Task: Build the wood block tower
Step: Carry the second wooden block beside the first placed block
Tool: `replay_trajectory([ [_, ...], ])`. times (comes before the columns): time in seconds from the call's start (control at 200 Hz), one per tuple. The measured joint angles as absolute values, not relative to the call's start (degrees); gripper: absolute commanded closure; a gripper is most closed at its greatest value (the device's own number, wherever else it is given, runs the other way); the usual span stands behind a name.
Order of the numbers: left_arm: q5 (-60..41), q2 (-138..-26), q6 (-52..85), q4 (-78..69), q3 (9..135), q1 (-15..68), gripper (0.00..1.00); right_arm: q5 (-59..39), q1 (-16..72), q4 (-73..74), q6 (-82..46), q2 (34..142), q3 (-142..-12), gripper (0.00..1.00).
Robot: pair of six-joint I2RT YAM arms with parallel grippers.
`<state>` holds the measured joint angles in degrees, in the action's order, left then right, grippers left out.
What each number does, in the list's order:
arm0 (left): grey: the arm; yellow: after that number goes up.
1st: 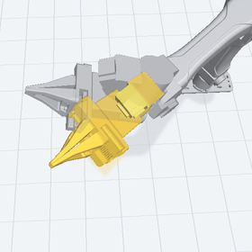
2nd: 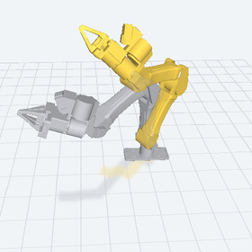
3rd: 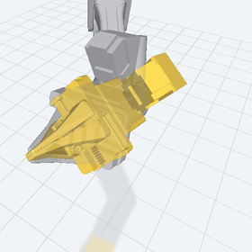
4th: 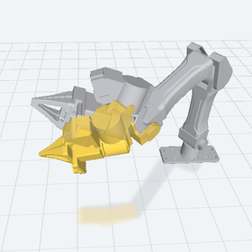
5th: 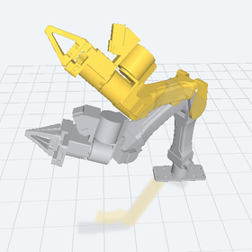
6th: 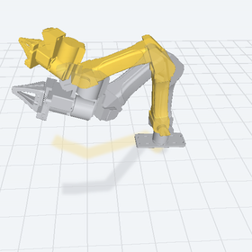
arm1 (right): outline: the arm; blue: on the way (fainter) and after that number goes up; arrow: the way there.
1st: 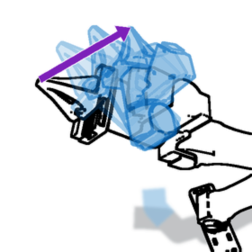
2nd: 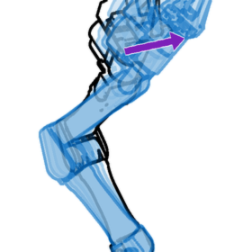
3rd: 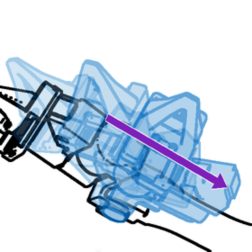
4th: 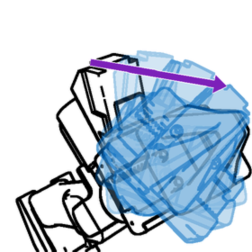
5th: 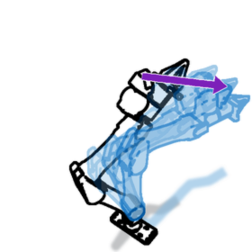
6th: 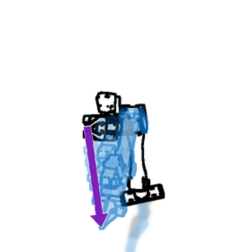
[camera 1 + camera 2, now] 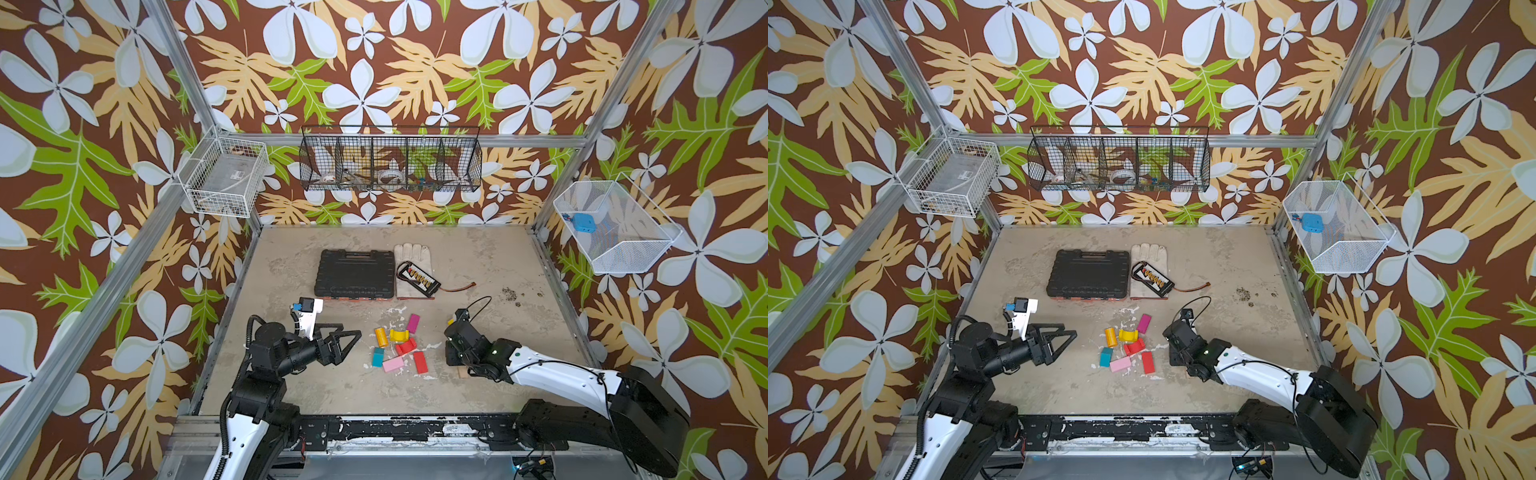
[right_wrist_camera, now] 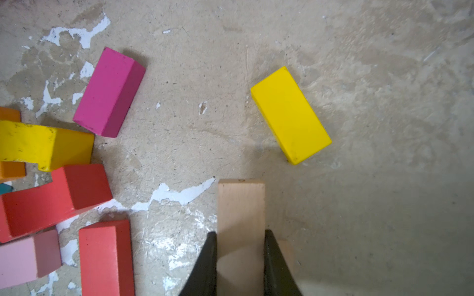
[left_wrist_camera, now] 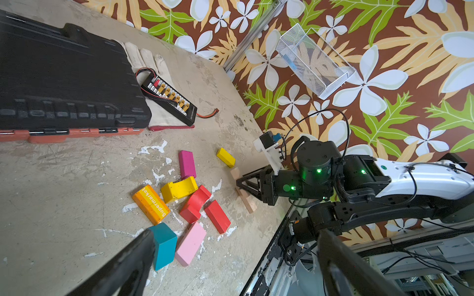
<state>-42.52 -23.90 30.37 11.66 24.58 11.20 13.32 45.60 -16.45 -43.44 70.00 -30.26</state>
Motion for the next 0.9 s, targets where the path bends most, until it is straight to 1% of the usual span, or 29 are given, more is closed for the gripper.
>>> replay_trajectory([
  [0.596, -42.28, -22.94, 30.57, 11.66, 24.58, 11.22, 0.0, 15.79, 54.17, -18.68, -50.74, 68.75, -28.84, 0.79],
  [0.901, -42.26, -22.65, 30.57, 11.64, 24.58, 11.27, 0.0, 16.95, 55.13, -19.18, -52.62, 70.04, -27.77, 0.73],
])
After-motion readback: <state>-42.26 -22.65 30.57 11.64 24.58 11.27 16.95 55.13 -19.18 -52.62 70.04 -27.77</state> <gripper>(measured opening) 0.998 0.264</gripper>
